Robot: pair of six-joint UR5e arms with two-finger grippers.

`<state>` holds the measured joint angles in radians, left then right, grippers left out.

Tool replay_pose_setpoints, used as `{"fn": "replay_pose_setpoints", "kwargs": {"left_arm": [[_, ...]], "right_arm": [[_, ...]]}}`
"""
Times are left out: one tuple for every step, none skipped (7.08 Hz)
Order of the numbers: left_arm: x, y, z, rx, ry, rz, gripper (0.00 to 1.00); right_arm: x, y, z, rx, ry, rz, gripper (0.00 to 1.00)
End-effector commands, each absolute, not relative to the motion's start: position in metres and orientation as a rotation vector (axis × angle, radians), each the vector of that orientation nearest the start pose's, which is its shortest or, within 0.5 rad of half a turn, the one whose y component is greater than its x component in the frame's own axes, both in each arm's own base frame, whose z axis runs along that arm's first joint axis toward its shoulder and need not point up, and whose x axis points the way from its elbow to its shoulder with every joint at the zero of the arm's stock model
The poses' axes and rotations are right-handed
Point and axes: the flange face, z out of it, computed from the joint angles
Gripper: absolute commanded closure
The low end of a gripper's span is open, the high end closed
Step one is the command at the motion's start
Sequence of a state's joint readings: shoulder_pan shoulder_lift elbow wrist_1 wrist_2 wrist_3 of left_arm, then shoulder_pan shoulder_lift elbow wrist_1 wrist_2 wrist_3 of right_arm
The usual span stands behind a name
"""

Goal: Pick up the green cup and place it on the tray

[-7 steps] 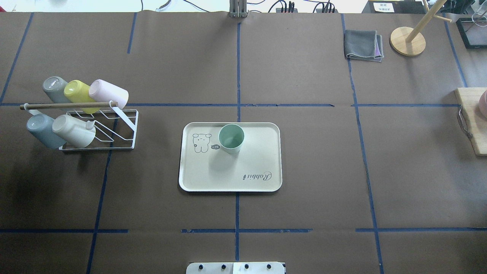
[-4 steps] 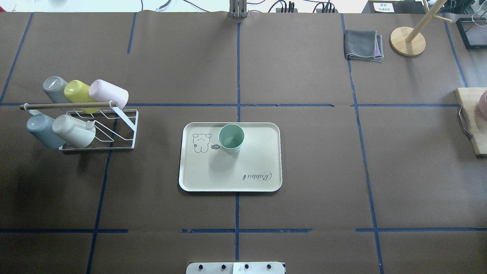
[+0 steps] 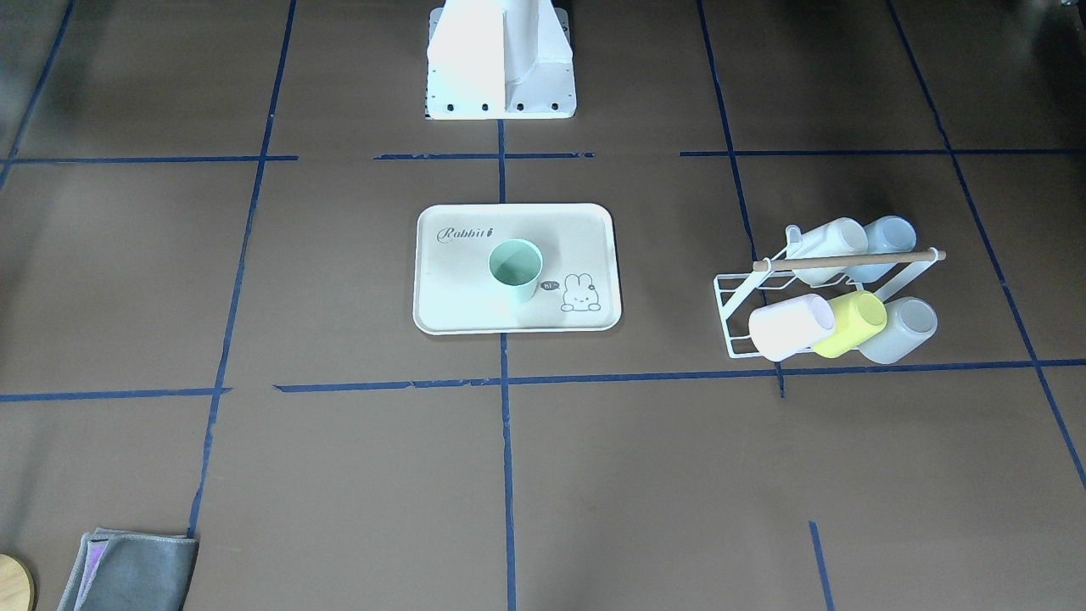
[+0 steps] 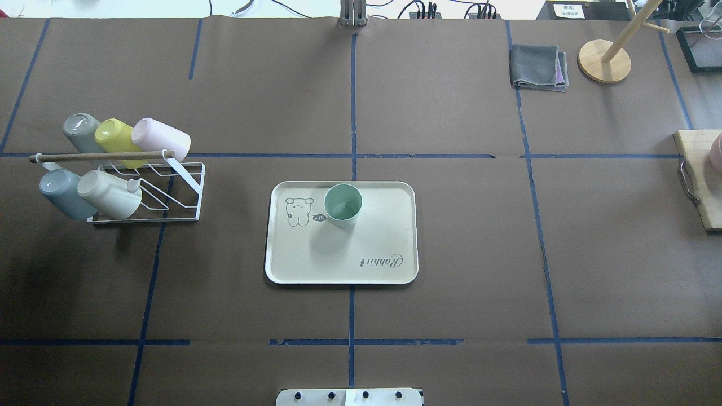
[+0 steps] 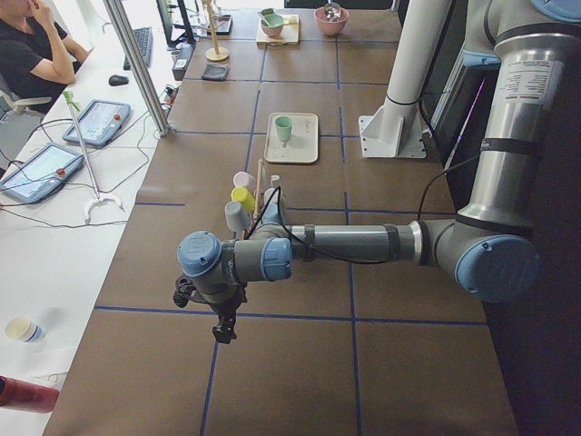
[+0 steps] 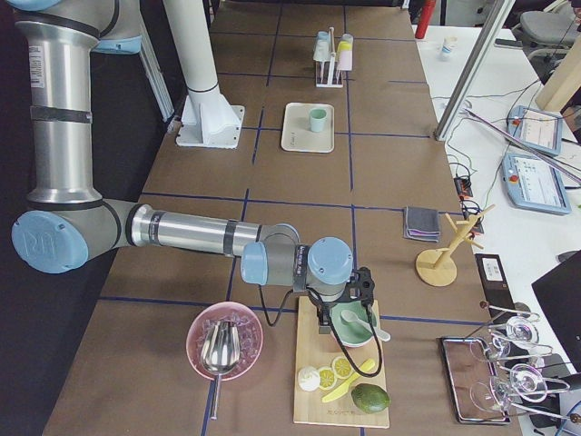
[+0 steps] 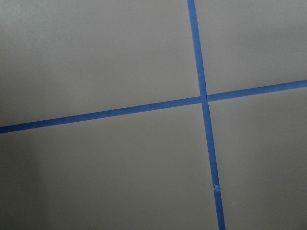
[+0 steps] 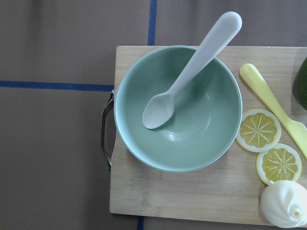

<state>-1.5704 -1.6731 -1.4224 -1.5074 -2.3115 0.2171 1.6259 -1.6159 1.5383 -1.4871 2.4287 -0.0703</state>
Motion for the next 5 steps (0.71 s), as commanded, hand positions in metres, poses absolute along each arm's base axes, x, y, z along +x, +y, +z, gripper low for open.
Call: {"fn": "replay_pose_setpoints", "kwargs": {"left_arm": [[-0.069,-0.505,0.685,-0.014,0.790,0.149,0.00],[-0.068,-0.493,0.680,-0.004,0.821,0.144,0.00],[-0.068,-0.490,0.675,0.003,0.821,0.143,0.00],[-0.068,-0.490,0.676,0.000,0.818,0.141,0.00],[-0.068,-0.490,0.675,0.004,0.818,0.144,0.00]], "right_arm": [[0.086,-0.464,0.681,0.053,-0.894,0.015,0.00],[0.086,-0.464,0.681,0.053,-0.894,0.015,0.00],[0.087,-0.465,0.680,0.056,-0.894,0.015,0.00],[0.089,-0.465,0.680,0.058,-0.894,0.018,0.00],[0.089,-0.465,0.681,0.058,-0.894,0.019,0.00]]}}
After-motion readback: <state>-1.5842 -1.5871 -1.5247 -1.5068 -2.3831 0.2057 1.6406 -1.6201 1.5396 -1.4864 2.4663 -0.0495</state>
